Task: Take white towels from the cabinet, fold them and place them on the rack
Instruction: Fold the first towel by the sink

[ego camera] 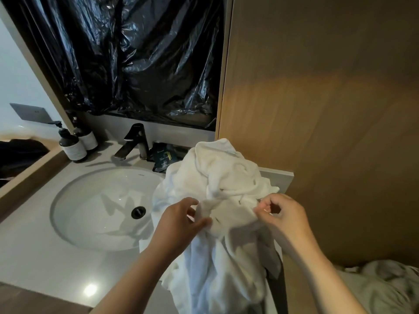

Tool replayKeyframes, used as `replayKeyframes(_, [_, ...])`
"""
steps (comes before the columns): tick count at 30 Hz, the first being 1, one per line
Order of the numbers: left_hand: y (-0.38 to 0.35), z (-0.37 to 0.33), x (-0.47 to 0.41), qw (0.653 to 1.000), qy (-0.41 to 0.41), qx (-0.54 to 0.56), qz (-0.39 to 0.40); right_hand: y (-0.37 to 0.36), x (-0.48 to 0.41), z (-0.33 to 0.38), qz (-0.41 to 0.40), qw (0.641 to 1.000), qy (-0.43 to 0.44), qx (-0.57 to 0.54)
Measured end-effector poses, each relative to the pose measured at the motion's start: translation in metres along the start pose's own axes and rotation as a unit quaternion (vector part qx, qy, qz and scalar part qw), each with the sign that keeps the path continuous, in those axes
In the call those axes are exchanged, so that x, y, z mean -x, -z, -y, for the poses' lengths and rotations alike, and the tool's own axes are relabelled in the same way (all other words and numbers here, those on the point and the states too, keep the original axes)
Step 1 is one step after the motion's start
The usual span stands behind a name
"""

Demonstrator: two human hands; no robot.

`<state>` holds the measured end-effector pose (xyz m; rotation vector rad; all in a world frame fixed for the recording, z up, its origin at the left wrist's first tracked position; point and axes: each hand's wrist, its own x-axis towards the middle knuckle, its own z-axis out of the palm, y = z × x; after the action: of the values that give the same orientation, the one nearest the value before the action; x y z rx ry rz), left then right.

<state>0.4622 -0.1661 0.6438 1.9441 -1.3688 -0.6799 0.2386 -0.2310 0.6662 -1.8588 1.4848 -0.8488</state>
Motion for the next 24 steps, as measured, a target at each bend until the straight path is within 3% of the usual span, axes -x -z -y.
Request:
replayKeyframes(11, [0.013, -0.037, 0.002, 0.980, -0.133, 0.139, -0.055, 0.039, -0.001, 0.008, -0.089, 0.992, 0.029, -0.087])
replayKeyframes(15, [0.019, -0.057, -0.005, 0.973, -0.115, 0.192, -0.055, 0.053, -0.010, 0.020, -0.135, 0.982, 0.064, -0.115])
replayKeyframes(19, [0.016, -0.062, -0.007, 0.981, -0.087, 0.168, -0.039, 0.059, -0.016, 0.026, -0.136, 0.979, 0.075, -0.135])
replayKeyframes(24, [0.013, -0.050, -0.008, 0.998, -0.035, 0.034, -0.028, 0.060, -0.015, 0.025, -0.124, 0.978, 0.083, -0.144])
